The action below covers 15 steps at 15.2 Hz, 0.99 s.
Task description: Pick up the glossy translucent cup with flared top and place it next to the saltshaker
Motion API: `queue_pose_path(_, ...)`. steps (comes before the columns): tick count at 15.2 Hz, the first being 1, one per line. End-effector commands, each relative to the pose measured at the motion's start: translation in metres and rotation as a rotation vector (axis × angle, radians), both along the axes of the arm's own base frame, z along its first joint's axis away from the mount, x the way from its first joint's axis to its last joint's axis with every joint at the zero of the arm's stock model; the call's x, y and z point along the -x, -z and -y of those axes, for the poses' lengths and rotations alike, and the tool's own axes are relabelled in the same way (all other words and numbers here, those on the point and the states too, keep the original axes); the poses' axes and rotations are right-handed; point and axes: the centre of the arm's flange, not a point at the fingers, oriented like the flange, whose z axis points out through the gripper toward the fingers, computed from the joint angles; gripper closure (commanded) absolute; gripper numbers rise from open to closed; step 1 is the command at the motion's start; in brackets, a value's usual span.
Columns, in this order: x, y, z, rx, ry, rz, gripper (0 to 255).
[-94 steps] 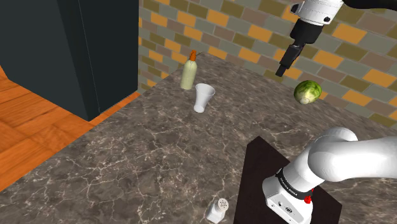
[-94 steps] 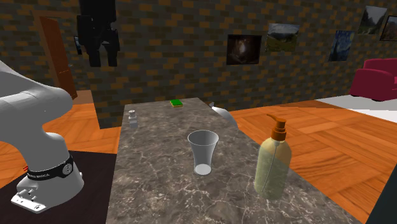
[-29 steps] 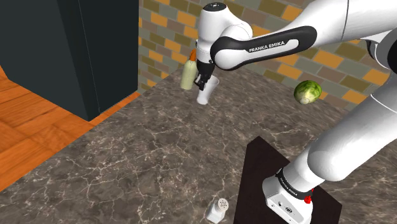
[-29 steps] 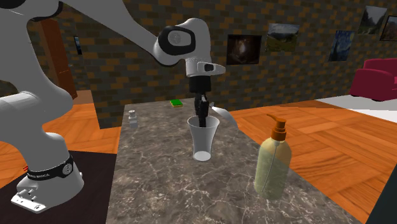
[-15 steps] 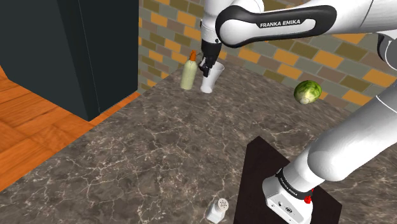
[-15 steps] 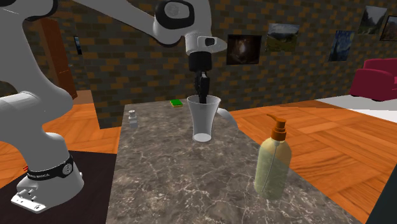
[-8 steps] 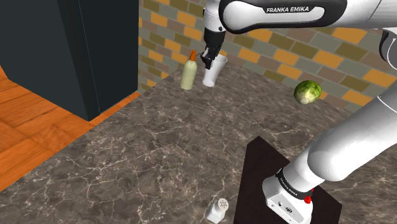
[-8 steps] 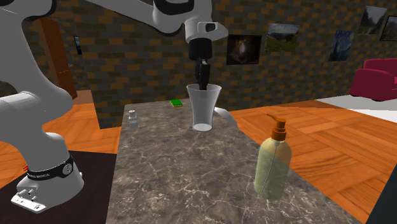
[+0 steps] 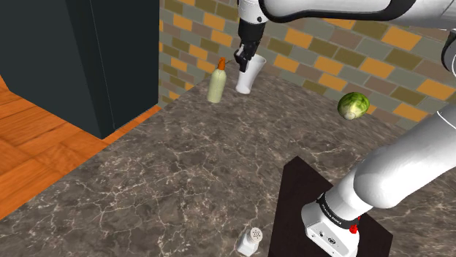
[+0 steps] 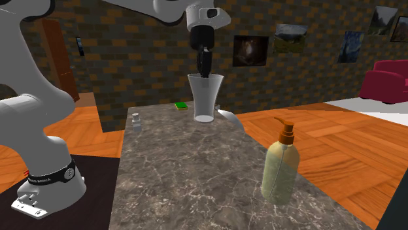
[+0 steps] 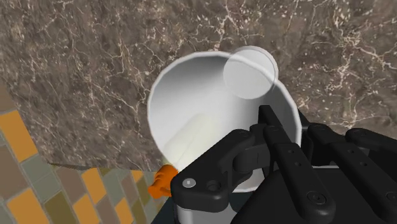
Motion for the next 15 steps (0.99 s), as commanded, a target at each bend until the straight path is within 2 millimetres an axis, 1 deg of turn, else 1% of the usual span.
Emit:
queue_pose_path(1,0.02,0.0,-0.014,0.0,0.0,0.001,255)
queue_pose_path(15,0.17,-0.001,-0.122,0.0,0.0,0.001,255)
